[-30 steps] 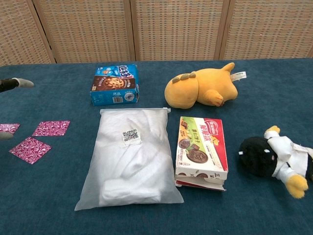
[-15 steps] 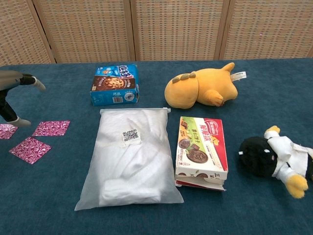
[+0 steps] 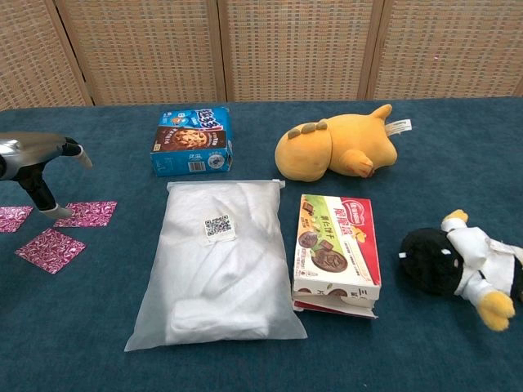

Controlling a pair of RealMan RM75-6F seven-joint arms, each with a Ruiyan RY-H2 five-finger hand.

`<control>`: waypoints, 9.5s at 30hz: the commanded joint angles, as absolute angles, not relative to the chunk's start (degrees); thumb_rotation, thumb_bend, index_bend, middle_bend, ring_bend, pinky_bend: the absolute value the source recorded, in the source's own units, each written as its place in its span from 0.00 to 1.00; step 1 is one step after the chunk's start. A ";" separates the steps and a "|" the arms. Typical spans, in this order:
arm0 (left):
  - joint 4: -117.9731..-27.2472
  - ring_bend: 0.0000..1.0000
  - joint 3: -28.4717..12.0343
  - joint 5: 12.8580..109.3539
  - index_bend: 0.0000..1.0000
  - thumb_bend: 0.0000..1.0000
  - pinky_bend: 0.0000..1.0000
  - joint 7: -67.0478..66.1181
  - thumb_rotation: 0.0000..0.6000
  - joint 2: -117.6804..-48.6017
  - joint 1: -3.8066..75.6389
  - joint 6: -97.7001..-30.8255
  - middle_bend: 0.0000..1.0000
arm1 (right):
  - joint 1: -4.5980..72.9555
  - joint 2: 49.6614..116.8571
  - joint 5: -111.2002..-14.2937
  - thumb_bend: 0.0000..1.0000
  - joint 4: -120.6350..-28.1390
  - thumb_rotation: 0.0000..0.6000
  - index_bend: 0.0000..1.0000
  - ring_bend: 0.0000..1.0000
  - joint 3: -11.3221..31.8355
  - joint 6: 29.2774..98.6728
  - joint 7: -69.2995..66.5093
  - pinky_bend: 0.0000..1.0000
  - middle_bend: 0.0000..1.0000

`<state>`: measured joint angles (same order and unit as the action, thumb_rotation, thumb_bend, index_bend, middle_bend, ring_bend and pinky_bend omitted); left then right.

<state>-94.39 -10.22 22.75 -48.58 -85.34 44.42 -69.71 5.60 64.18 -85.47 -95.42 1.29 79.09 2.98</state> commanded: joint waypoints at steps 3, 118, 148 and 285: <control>-92.21 0.00 -9.97 21.42 0.19 0.26 0.00 -49.53 1.00 -86.93 45.02 -68.95 0.00 | 5.70 64.12 -85.24 0.00 -95.17 1.00 0.00 0.00 1.33 78.87 2.48 0.00 0.00; -77.84 0.00 -9.98 16.72 0.36 0.37 0.00 -53.26 1.00 -94.25 46.75 -62.06 0.00 | 6.40 64.59 -82.64 0.00 -93.24 1.00 0.00 0.00 1.84 77.36 1.05 0.00 0.00; -77.90 0.00 -9.61 17.08 0.51 0.38 0.00 -52.64 1.00 -94.15 45.87 -61.91 0.00 | 6.41 64.55 -82.67 0.00 -93.21 1.00 0.00 0.00 1.79 77.27 0.86 0.00 0.00; -69.61 0.00 -3.36 41.43 0.26 0.34 0.00 -31.47 1.00 -81.37 35.35 -49.97 0.00 | 6.20 65.09 -82.82 0.00 -93.38 1.00 0.00 0.00 1.61 77.67 2.87 0.00 0.00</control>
